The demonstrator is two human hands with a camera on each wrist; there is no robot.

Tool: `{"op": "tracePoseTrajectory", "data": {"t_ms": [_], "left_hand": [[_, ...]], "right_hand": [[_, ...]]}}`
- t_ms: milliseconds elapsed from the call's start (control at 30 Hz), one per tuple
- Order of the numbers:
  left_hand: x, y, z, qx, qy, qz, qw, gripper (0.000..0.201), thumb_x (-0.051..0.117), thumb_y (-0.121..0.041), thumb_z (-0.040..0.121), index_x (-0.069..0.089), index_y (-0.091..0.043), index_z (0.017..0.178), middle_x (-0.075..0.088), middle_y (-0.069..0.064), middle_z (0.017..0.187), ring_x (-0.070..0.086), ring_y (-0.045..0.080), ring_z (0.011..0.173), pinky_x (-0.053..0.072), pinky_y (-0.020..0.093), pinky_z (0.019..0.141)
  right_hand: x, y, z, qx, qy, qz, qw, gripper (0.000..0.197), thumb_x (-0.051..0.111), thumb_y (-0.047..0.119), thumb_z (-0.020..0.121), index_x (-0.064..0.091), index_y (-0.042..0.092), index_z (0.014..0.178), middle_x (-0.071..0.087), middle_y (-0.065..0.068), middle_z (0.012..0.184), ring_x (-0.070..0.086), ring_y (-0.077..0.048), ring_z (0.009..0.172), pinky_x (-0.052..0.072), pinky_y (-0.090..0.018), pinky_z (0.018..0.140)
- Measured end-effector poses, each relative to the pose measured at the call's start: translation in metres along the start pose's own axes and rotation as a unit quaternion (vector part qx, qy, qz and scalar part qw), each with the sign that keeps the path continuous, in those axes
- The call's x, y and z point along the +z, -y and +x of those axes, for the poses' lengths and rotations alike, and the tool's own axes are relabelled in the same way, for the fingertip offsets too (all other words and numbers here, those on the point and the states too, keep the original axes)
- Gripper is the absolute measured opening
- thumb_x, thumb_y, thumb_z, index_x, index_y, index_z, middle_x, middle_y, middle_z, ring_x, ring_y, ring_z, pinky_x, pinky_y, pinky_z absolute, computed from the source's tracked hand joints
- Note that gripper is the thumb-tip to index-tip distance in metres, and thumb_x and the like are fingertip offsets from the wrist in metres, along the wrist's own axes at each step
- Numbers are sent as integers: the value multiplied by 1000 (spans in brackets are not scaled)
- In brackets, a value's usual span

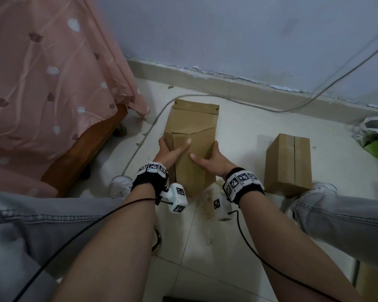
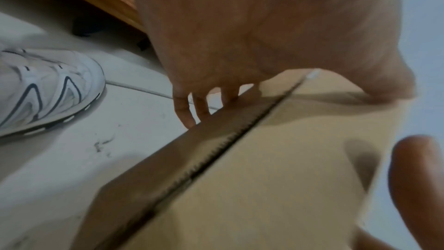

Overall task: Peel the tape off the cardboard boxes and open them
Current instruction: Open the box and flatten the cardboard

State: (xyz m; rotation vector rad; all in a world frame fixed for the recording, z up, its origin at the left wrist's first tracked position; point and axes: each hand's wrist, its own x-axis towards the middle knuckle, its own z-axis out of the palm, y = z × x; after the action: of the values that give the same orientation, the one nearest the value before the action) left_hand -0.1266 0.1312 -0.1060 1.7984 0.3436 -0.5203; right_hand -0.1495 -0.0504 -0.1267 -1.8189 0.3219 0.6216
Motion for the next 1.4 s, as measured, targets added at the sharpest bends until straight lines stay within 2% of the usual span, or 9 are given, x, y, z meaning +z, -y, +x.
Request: {"op": "tracePoseTrajectory", "data": {"t_ms": [467,667,800,933,1067,1167,1233,1300,1400], "left_hand": [[11,4,-4,-66,6,39,997,104,51,-80,67,20,-28,152,44,3,148,48,33,128,43,55,104],[10,-5,-8,-44,8,71,997,46,31,-42,100,53,-9,124,59,19,115,58,35,104,50,56,94],[14,-6,-1,-40,4,108,993,43,31,-34,99,58,-1,105,61,27,109,59,39,102,49,52,95],[4,13,14,-65,-5,112,992,46,35,-37,92,59,1,99,63,27,108,62,41,99,52,53,92],[-4,34,28,-99,-19,88,991,34,41,-35,89,53,-4,81,62,31,108,63,44,97,54,54,87],[-8,18,1,-137,-9,32,990,17,46,-18,95,50,-2,96,62,28,103,68,42,80,58,56,71],[-12,15,-6,-169,14,-17,985,42,56,-9,88,40,-14,127,61,26,98,70,39,67,59,52,58],[-17,12,-4,-175,41,7,984,80,68,-12,78,25,-27,144,59,24,111,69,41,87,59,56,71],[-30,2,4,-140,47,142,979,70,72,-39,78,43,-17,138,58,12,123,60,29,107,56,42,81]], "right_hand": [[10,17,-14,18,11,-149,989,141,82,67,50,-2,21,155,36,-5,152,45,-25,132,44,-42,107],[7,14,-20,20,-26,-191,981,113,79,46,70,7,18,153,51,-11,137,54,-29,119,51,-40,96],[4,18,-25,73,-27,-177,981,90,63,49,74,21,11,144,56,-13,126,58,-31,110,53,-41,90],[-5,33,-29,58,16,-100,993,37,50,20,80,52,7,114,62,-17,109,64,-34,97,59,-48,80],[-10,36,-28,29,8,-111,993,31,45,7,87,62,2,112,65,-19,104,65,-35,97,58,-47,82],[-5,35,-28,-12,9,-168,986,29,44,10,96,66,8,114,65,-12,103,62,-27,94,51,-33,81],[2,38,-26,-31,-20,-236,971,29,41,9,98,65,8,114,64,-11,104,59,-25,92,45,-30,78],[7,42,-24,-52,-55,-284,956,29,40,8,98,63,7,115,64,-13,106,57,-26,90,44,-30,77],[5,49,-22,-75,-84,-301,947,26,42,10,99,64,8,111,64,-12,99,60,-29,92,44,-30,75]]}}
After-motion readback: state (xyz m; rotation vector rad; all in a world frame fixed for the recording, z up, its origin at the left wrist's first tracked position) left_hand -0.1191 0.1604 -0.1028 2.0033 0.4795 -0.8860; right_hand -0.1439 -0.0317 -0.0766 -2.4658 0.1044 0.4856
